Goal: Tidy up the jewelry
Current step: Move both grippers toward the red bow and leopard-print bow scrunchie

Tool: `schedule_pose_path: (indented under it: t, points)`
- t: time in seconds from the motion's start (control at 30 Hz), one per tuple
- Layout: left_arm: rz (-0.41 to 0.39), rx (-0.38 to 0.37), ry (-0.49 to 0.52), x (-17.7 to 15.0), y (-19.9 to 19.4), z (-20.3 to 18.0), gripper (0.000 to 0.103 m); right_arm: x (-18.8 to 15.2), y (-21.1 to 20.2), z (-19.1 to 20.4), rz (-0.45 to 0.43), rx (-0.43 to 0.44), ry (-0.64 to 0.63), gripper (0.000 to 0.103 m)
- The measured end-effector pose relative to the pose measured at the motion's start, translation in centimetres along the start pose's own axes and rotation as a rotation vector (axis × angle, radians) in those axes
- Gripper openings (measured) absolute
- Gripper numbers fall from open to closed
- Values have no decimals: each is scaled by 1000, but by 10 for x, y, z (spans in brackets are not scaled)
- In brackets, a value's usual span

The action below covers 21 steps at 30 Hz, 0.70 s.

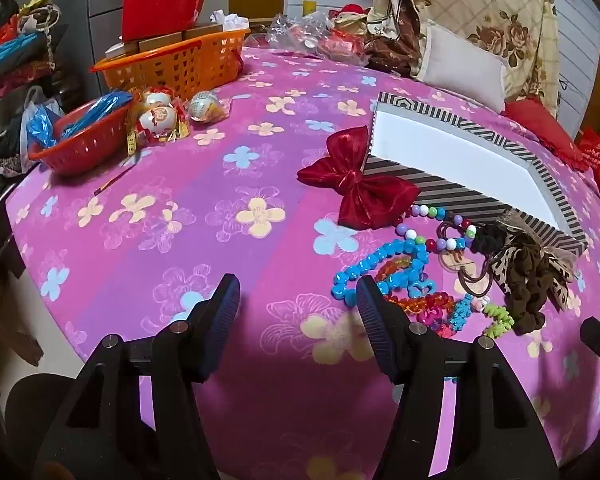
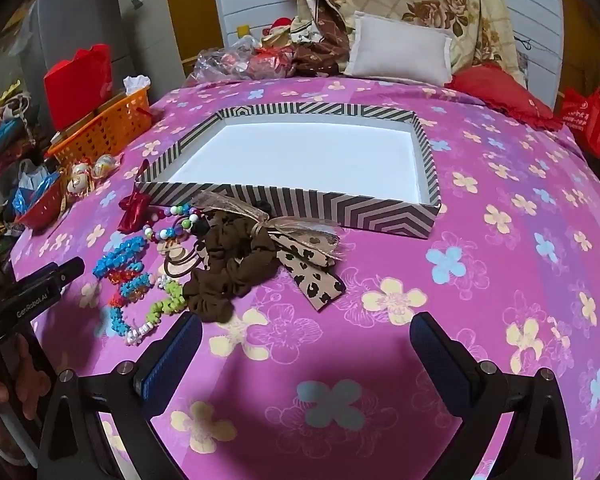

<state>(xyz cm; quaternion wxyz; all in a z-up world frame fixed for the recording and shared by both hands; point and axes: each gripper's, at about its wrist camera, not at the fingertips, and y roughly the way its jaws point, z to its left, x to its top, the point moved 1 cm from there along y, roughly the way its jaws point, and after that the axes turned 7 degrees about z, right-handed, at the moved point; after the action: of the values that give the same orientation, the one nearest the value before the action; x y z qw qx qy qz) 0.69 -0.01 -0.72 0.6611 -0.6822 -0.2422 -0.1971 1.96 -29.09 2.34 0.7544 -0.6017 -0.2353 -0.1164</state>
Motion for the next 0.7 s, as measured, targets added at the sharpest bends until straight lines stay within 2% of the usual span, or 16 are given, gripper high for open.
schedule_pose_path:
  t: [0.7]
  points:
    - [1, 3, 1, -1, -4, 4, 60, -10, 16, 3, 10, 12, -19, 103]
